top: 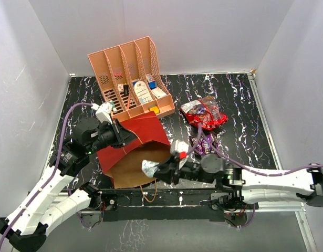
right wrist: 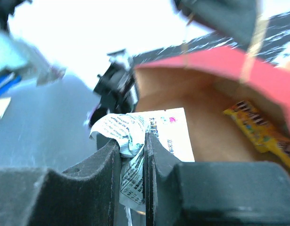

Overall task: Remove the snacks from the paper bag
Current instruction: Take out the snack from the paper bag, then place the snack at the center of the board.

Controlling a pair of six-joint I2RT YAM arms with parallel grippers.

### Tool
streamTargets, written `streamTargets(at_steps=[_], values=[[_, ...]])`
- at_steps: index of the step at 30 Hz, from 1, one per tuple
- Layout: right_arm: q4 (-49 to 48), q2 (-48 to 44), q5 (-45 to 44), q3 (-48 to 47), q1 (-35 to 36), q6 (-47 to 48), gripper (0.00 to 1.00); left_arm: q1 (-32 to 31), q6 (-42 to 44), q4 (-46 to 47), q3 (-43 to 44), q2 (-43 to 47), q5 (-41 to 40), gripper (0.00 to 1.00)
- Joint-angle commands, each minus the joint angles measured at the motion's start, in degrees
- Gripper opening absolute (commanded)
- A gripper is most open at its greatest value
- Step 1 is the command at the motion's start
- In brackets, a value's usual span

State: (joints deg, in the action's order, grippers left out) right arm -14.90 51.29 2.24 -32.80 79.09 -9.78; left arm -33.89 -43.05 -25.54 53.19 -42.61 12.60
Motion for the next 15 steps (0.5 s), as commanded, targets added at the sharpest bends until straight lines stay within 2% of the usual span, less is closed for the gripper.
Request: streamTargets(at_steps=[1,4,9,11,15], values=[[8.7,-6.3,-21.3,-7.8,-0.1,-3.2,0.07,0.2,0.4,0.6,-0.2,0.6,-0.9,0.0],[10.2,-6.7,-39.3,-11.9,-0.1,-0.2,0.07,0.2,0.6,-0.2,0.0,0.8,-1.4,0.0],[2.0,-3.0,-61.9,-14.5,-1.6,11.6,0.07,0.2,0.6,-1.1,0.5,0.5,-1.5,0.0],[2.5,-0.1,-64.3,-15.1,-7.3,12.4,0.07,0.2,0.6,-1.2,0.6,0.4,-1.3,0.0],[20.0,2.9,-54.6,-15.9,-23.1,-6.6,0.07,0.2,0.6,-1.2,0.5,0.6,-1.3,0.0]])
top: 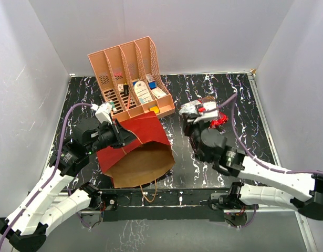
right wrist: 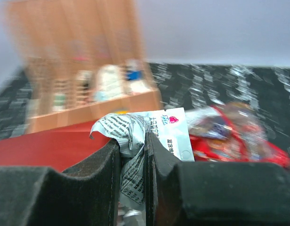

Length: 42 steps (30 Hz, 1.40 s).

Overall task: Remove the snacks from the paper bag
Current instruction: Place the snack at the center of the board.

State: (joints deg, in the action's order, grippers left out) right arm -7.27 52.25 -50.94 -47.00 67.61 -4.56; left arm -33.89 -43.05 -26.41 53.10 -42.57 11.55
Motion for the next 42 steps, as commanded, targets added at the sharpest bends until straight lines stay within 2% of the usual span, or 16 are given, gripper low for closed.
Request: streamTargets(at_steps=[1,5,7,12,15,20,26,30,35,39,42], values=[[15.2,1.8,-0.8,-0.6,-14.5,-15.5,0.07,0.2,0.5,-0.3,0.7,0.6,-0.2,0.0],[23.2,-2.0,1.0,7.0,-24.3,-27.8,0.07,0.2,0.7,-0.3,0.5,1.2,-0.1,0.0],[25.6,-4.8,4.3,10.8,-32.1,-32.8,0.07,0.2,0.8,-0.2,0.5,1.0,-0.1,0.0],[25.3,-8.0,18.4,18.2,-53.8,-39.3,0.07,0.2,1.1,0.2,0.6,0.0,1.0,0.0],[22.6,-4.9,24.4,21.2,-61.4,-40.8,0.07,0.2,0.9,0.3,0.6,0.2,1.2,0.0],[16.3,1.6,30.5,23.9,-64.8,-41.3,0.07,0.2,0.6,0.2,0.5,1.1,1.1,0.0],[13.1,2.6,34.0,26.5,-64.9,-42.0,0.09,0.2,0.4,-0.1,0.2,1.5,0.9,0.0],[13.3,0.0,34.4,29.1,-64.8,-41.3,0.29,0.2,0.4,0.2,0.2,1.2,1.1,0.0],[16.6,-5.2,34.8,25.7,-64.9,-38.7,0.5,0.2,0.7,0.1,1.0,0.3,1.3,0.0],[19.6,-9.1,35.8,22.4,-64.8,-37.8,0.55,0.2,0.3,1.0,0.4,0.6,1.5,0.0],[20.0,-8.7,41.2,19.4,-64.7,-35.5,0.55,0.2,0.2,1.0,0.2,0.5,1.7,0.0]])
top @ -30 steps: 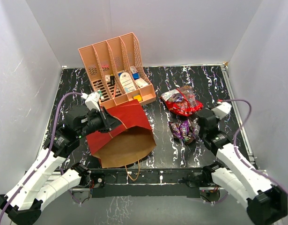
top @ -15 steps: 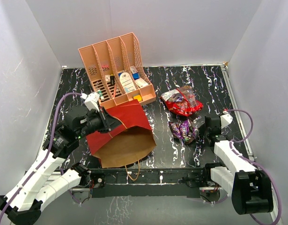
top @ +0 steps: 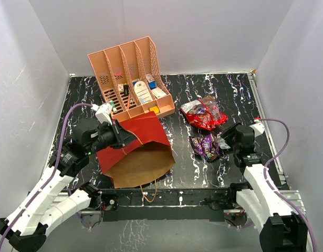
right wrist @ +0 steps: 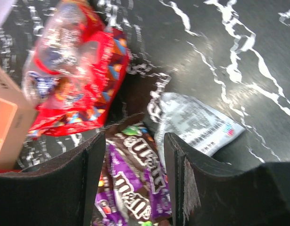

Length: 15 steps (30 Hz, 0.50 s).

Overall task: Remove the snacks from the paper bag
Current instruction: Place the snack at the center of the board, then take out the snack from the paper bag.

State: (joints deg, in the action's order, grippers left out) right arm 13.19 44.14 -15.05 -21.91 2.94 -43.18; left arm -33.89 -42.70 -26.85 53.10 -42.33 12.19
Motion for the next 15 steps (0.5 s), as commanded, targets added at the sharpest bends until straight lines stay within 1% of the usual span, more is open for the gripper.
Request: streamTargets(at_steps=[1,2,5,6,9,10,11,12,13,15], values=[[-0.9,-0.6,8.6,-6.6,-0.1,4.2,0.55,0.2,-0.2,1.4,0.4,0.2,1.2,0.0],[-2.0,-0.5,12.2,-7.4,0.0,5.5,0.55,0.2,-0.2,1.2,0.5,0.2,1.1,0.0],[-7.8,0.3,27.3,-8.5,0.7,8.1,0.56,0.2,-0.2,0.8,0.8,0.6,0.8,0.0],[-9.3,0.7,32.2,-8.9,0.8,8.1,0.56,0.2,-0.2,0.7,0.8,0.8,0.7,0.0],[-14.1,0.8,43.0,-9.6,1.4,6.6,0.57,0.2,-0.3,0.5,0.7,0.9,0.5,0.0],[-16.5,0.7,46.7,-9.6,1.6,6.0,0.57,0.1,-0.3,0.6,0.6,1.0,0.5,0.0],[-21.0,0.4,50.6,-9.4,1.9,5.8,0.57,0.2,-0.4,0.6,0.5,1.0,0.6,0.0],[-24.8,0.2,55.3,-9.2,3.7,6.0,0.57,0.2,-0.4,0.7,0.3,1.1,0.5,0.0],[-27.5,-0.3,56.9,-9.3,6.2,7.5,0.58,0.2,-0.5,0.8,0.2,1.1,0.6,0.0],[-29.5,-1.9,55.6,-10.2,14.3,13.2,0.61,0.2,-0.6,1.0,0.1,1.0,0.6,0.0]])
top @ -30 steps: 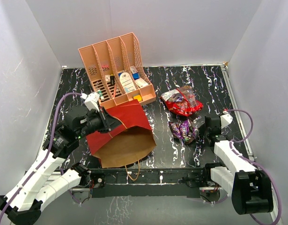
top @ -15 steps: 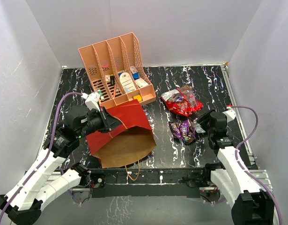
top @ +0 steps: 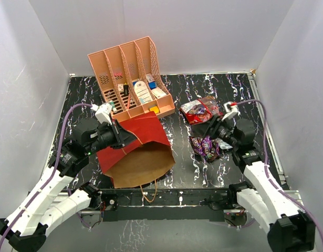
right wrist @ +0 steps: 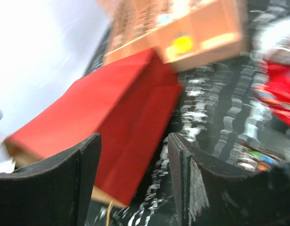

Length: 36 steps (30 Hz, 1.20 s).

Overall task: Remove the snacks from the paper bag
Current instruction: Take out the snack from the paper bag.

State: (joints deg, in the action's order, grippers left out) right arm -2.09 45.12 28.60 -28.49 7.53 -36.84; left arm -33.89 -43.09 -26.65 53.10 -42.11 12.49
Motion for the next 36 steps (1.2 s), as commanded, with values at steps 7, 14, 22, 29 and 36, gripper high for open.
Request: streamTargets(at_steps=[7,14,22,29,36], values=[[-18.4,-1.1,8.0,-3.7,37.5,21.9,0.7,0.2,0.2,0.8,0.9,0.1,0.2,0.0],[-16.9,11.3,-14.3,-6.6,64.4,41.0,0.69,0.2,0.2,-0.5,1.3,0.2,-0.1,0.0],[-23.1,28.9,-35.2,-9.5,74.0,51.2,0.66,0.2,0.6,-1.5,1.4,0.8,-0.8,0.0],[-36.0,36.0,-43.0,-2.8,74.8,71.7,0.71,0.2,1.3,-2.0,1.8,0.9,-0.6,0.0],[-50.1,45.5,-55.5,-3.0,74.5,78.3,0.76,0.2,1.0,-1.0,1.3,1.2,0.1,0.0]])
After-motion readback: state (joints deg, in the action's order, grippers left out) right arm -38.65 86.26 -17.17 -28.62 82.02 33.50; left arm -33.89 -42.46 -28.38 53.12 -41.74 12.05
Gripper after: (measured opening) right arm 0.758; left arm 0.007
